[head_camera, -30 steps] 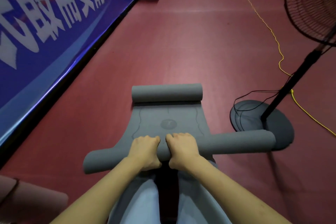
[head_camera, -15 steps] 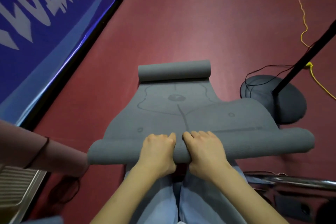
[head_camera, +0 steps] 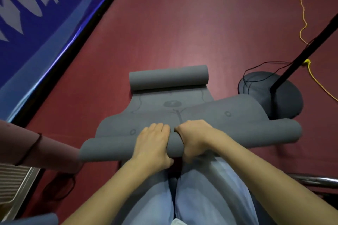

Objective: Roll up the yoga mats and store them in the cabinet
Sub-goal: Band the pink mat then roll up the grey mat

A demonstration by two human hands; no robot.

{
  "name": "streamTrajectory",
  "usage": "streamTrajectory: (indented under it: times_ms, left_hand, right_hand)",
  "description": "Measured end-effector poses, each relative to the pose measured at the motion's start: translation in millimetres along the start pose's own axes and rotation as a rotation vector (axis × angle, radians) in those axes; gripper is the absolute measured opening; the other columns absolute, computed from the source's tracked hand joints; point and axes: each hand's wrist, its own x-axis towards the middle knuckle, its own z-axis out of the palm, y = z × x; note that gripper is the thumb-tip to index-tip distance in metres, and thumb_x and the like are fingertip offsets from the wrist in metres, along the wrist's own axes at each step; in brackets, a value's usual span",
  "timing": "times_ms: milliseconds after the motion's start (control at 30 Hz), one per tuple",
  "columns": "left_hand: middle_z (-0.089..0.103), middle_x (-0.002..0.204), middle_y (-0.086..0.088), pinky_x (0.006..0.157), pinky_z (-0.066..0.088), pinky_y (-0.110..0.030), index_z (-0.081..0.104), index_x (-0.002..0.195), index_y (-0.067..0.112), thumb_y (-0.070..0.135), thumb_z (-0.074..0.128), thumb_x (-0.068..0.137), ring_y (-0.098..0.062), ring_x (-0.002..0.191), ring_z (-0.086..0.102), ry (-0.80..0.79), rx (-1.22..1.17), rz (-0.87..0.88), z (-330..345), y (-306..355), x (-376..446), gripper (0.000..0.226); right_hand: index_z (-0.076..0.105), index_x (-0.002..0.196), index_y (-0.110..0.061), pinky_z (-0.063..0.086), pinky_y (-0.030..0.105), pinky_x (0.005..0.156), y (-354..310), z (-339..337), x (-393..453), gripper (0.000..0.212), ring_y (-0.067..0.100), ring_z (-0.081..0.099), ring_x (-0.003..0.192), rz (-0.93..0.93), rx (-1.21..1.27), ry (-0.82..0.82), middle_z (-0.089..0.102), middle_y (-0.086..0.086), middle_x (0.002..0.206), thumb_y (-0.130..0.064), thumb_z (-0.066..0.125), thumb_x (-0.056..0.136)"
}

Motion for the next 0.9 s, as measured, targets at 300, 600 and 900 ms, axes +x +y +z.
streamTrajectory:
  times_ms: [300,600,900]
  left_hand:
    - [0.071,0.099,0.002,0.069,0.039,-0.032,0.052,0.098,0.03,0.057,0.074,0.062,-0.026,0.095,0.069,-0.161,0.081,0.026,-12.0,-2.6,20.6,0.05]
    - [0.056,0.126,0.003,0.094,0.039,-0.031,0.045,0.125,0.02,0.05,0.082,0.071,-0.021,0.119,0.052,-0.11,0.078,-0.063,-6.0,-3.6,25.5,0.072]
    - [0.072,0.099,-0.002,0.068,0.039,-0.031,0.057,0.098,0.026,0.047,0.072,0.068,-0.029,0.095,0.07,-0.195,0.17,0.056,-25.9,-14.3,41.5,0.04]
  right_hand:
    - [0.057,0.09,-0.015,0.044,0.037,0.066,-24.6,57.7,-0.5,0.054,0.029,0.054,0.074,0.056,-0.205,0.61,0.052,0.006,0.087,-0.025,0.082,0.043]
    - [0.057,0.104,-0.021,0.043,0.031,0.071,-8.2,-13.5,23.5,0.049,0.025,0.06,0.086,0.035,-0.011,0.029,0.061,0.001,0.099,-0.036,0.084,0.066]
    - [0.06,0.088,-0.016,0.04,0.033,0.063,-20.9,39.6,23.1,0.054,0.025,0.063,0.073,0.073,-0.216,0.549,0.059,0.004,0.086,-0.032,0.089,0.045]
